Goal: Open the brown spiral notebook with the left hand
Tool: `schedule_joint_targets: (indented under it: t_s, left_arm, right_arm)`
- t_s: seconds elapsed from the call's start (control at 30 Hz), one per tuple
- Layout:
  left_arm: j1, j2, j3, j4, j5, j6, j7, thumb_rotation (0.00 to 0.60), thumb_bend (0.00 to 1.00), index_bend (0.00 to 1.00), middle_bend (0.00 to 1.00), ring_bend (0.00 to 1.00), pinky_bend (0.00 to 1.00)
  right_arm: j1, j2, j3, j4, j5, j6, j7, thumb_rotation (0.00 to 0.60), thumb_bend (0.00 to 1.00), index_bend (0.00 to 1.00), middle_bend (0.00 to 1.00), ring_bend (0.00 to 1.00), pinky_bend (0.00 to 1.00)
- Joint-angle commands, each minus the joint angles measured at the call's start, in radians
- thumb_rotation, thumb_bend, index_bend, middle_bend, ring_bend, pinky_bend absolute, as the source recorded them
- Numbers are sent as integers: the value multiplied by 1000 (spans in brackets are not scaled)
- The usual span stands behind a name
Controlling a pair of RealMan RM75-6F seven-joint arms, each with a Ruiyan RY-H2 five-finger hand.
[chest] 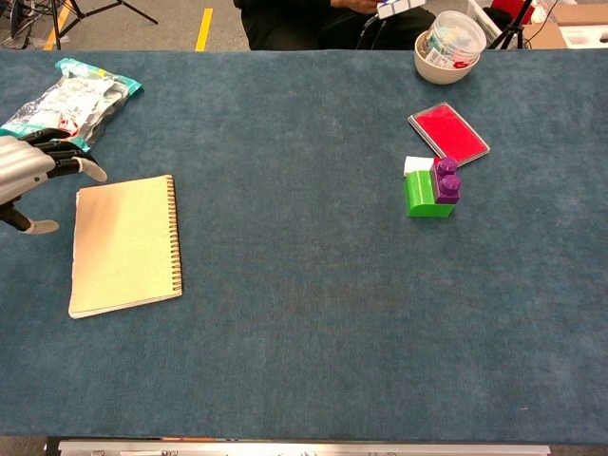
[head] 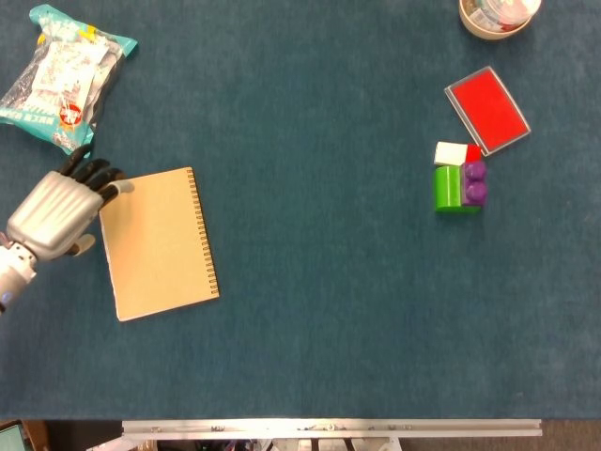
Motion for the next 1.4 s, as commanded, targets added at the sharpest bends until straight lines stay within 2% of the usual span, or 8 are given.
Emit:
schedule_joint_targets:
  t_s: [0.03,0.4,0.67,1.4]
  left_arm:
    - [21,-47,34,98,55,53,-59,600,172,212,197,121,0]
    - [51,-158,65,305,132,159,-134,600,171,201,179,108,0]
    - [54,-215,80,412,164,203,-163,600,171,201,178,108,0]
    - [66,-286,97,557,166,236,-238,600,168,201,177,107,0]
  right_arm:
    - [2,0,0,-6,1,-3,-7,600,533,382,369,277,367]
    - [5,7,-2,-38,1,-2,-44,600,533,381,369,277,368]
    - [7,13,-3,-59,-2,0,-65,600,532,381,369,277,368]
    - [7,23,-2,-100,3,7,-113,600,532,382,369,276,367]
